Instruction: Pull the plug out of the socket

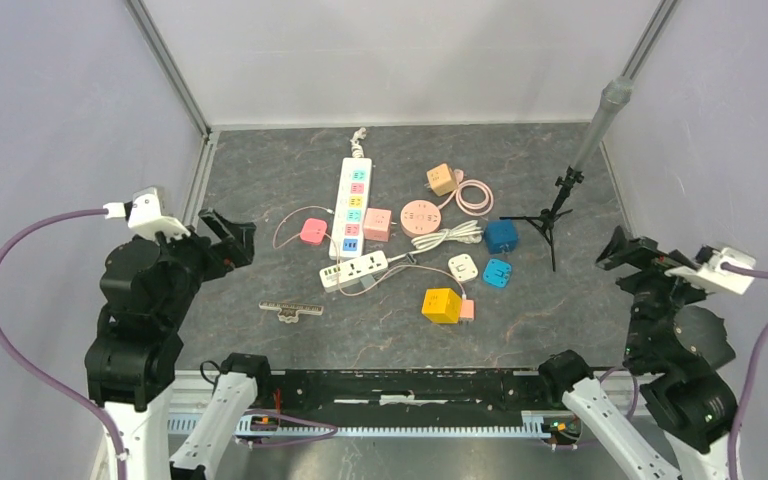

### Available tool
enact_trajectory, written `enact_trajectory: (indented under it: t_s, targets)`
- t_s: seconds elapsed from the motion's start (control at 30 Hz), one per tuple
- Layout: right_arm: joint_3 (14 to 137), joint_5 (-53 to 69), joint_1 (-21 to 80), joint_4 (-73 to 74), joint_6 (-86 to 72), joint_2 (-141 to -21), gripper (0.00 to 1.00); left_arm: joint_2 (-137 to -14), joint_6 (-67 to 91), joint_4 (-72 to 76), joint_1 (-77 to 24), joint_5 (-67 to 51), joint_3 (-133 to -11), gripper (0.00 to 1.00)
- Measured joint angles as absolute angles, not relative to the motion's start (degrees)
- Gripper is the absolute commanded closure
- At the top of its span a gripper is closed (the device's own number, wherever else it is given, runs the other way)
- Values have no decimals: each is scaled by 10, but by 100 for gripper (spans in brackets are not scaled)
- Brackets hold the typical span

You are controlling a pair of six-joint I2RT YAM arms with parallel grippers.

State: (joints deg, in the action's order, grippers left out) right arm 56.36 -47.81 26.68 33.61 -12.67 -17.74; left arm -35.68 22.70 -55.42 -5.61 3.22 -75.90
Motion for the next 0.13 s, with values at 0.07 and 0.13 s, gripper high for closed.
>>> enact_trajectory:
  t_s: [0.07, 0.13]
  targets:
    - [572, -488, 267, 354, -128, -166, 2, -351, 228, -572, -56, 35, -760, 0]
    - [581, -490, 267, 368, -130, -165, 2, -348, 230, -591, -56, 35, -760, 0]
